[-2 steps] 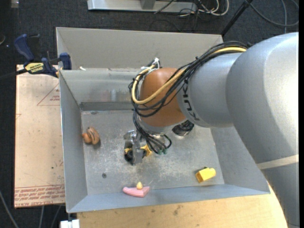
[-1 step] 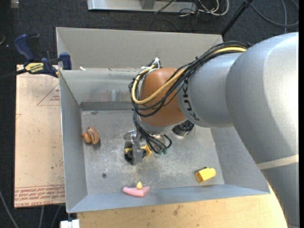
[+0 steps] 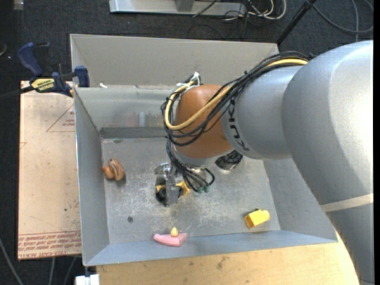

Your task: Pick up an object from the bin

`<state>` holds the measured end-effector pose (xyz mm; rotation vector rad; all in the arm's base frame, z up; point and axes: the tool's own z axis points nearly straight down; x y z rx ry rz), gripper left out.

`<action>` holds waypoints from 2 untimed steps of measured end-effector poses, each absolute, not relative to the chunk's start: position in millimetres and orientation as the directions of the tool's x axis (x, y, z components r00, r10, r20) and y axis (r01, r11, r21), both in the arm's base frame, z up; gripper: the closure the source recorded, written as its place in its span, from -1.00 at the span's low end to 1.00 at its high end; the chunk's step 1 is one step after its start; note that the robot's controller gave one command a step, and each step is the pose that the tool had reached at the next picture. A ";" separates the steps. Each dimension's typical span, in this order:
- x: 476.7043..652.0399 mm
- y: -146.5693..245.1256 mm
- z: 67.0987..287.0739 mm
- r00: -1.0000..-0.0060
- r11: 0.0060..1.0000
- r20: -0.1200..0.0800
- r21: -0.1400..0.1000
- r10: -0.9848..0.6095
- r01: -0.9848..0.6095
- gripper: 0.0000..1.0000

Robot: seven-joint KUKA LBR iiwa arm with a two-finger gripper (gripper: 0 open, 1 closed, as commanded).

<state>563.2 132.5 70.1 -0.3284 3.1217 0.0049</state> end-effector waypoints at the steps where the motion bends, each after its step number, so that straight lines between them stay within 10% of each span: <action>1: 563.2 132.4 70.1 -0.978 0.978 -0.003 0.003 -0.208 -0.208 1.00; 2: 571.1 164.5 93.2 -0.976 0.976 -0.002 0.002 -0.219 -0.219 1.00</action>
Offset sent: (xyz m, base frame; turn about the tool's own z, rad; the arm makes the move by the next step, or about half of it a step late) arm 0.0076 0.0310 0.0233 -0.0108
